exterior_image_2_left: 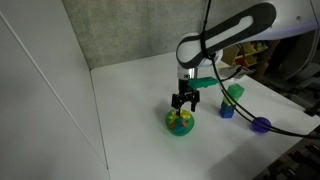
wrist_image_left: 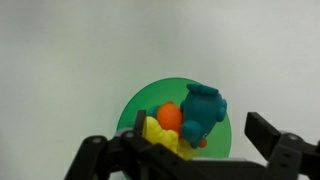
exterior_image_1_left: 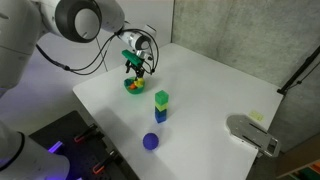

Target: Remove the green toy from the green bowl and put it on the table

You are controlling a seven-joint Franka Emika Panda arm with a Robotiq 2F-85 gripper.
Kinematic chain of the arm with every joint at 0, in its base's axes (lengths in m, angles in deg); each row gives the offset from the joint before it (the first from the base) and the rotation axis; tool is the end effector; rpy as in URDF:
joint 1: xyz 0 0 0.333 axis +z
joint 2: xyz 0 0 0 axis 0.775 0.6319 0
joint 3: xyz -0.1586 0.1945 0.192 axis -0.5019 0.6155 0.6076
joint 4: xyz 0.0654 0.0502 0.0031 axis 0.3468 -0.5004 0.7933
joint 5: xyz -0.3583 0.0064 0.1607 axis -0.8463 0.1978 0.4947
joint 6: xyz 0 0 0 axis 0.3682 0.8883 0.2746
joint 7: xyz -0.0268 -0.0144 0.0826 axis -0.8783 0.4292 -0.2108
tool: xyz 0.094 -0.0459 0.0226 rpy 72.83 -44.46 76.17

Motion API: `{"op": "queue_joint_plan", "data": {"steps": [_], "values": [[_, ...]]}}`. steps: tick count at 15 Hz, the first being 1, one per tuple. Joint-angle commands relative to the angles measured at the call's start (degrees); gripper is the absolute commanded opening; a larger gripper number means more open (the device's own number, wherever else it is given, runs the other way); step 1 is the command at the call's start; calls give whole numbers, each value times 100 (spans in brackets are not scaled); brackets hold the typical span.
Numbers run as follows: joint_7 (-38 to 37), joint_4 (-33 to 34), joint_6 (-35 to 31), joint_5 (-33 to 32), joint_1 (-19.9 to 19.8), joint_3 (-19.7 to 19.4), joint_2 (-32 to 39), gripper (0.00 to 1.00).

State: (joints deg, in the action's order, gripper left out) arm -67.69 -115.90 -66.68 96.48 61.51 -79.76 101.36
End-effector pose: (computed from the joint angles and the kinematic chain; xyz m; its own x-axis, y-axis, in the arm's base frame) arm 0.6395 0.2132 0.1540 0.9052 0.0941 -0.4144 0.0096 -0.9794 -0.2015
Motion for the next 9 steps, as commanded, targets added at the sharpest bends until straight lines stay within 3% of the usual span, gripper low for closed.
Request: {"op": "queue_joint_plan", "data": {"steps": [1,9], "values": [[-291,10,-257,-135,239,-51,86,100],[-771,-263,-1133,-520,715,-228,87,100]]}}
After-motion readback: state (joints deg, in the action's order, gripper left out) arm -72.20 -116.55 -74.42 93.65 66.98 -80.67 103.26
